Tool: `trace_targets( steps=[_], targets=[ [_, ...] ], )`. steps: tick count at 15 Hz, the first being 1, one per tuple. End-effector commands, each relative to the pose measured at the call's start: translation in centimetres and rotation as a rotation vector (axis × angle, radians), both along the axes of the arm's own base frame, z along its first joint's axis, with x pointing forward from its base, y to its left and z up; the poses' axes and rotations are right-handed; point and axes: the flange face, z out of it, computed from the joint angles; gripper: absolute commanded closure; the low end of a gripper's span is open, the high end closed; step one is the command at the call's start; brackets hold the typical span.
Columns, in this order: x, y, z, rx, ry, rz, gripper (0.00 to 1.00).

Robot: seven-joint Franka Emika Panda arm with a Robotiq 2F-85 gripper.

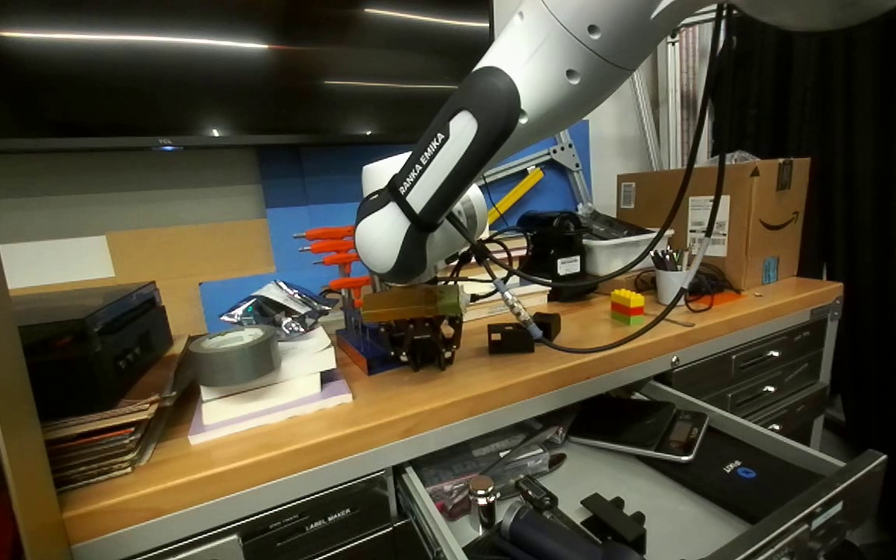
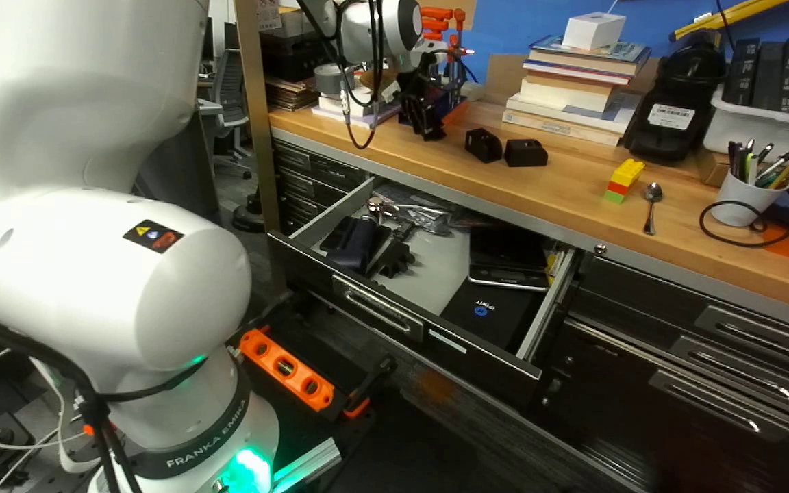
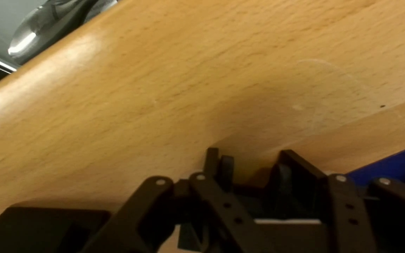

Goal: Place the three objects on the counter inside the open drawer, push the drawer closed

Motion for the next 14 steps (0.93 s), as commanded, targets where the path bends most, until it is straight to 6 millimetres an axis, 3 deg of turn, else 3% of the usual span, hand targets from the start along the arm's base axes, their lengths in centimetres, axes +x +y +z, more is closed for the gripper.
trace_targets(
  steps=[1,5,10,14],
  targets=[
    [0.7,-0.2,-0.2,0.0,0.013,-0.003,0.71],
    [0.3,-2.1,0.2,-0.024,0.026,-0.016,0.72],
    [-1.4,-9.4,2.0,-0.048,0.05,-0.101,0.73],
    [-4.3,-15.4,2.6,-0.052,0.084,-0.144,0.73]
  ],
)
